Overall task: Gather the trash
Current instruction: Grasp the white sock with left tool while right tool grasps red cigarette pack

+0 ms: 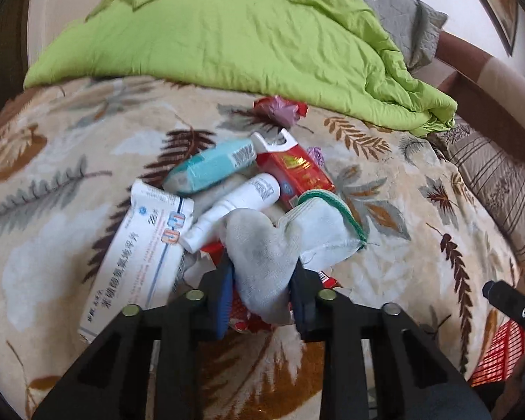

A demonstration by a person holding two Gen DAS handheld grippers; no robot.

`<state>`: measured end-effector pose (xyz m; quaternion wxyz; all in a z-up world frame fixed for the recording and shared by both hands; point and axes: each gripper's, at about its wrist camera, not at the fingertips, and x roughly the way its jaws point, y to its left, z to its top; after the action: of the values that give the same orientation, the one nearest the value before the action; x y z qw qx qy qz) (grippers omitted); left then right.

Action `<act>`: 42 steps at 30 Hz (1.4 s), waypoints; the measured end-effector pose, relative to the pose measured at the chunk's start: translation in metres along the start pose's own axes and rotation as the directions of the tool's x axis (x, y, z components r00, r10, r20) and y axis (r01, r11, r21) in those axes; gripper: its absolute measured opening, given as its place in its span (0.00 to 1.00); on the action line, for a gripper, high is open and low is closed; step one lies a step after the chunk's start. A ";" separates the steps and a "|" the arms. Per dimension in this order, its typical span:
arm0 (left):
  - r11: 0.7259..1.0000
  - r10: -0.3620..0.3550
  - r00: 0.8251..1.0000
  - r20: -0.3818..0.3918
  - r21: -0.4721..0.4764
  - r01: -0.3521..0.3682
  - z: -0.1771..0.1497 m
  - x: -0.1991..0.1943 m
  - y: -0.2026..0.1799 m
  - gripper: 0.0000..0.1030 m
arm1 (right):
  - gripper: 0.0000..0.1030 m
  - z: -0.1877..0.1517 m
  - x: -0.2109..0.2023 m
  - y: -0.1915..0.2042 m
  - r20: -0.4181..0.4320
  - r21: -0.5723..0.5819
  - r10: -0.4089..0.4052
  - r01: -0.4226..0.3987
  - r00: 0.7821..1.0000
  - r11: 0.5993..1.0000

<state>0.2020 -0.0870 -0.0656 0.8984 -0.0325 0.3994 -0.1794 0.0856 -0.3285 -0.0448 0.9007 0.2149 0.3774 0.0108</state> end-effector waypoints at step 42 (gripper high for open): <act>0.983 0.131 0.969 0.210 -0.152 -0.100 0.015 -0.051 0.068 0.22 | 0.58 0.062 0.143 0.104 -0.073 -0.339 -0.028 0.001 0.997 0.941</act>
<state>0.2017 -0.0071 -0.0327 0.9413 -0.0918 0.3110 -0.0935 0.2449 -0.2314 -0.0617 0.9090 0.0536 0.4060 0.0770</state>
